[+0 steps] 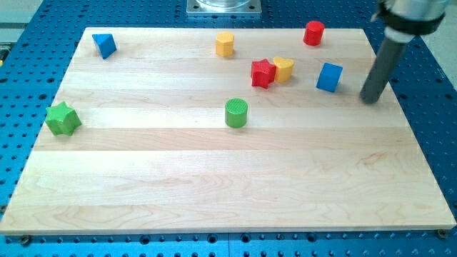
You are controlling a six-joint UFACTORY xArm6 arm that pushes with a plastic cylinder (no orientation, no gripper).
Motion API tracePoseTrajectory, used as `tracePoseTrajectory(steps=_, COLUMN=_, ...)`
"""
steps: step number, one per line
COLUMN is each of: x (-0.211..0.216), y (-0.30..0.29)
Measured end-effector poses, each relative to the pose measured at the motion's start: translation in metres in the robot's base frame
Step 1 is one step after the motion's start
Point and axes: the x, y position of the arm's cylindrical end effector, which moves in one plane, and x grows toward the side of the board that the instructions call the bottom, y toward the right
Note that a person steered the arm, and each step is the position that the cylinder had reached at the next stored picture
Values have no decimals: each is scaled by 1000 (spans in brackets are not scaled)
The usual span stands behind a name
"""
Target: Push the blue cube diagonally to the green circle
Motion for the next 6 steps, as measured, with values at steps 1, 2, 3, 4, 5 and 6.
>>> tracePoseTrajectory(steps=1, x=-31, y=-6)
tracePoseTrajectory(steps=2, x=-4, y=-104)
tracePoseTrajectory(steps=3, x=26, y=-207)
tracePoseTrajectory(steps=4, x=24, y=-240)
tracePoseTrajectory(steps=5, x=4, y=-289)
tracePoseTrajectory(steps=6, x=-17, y=-327)
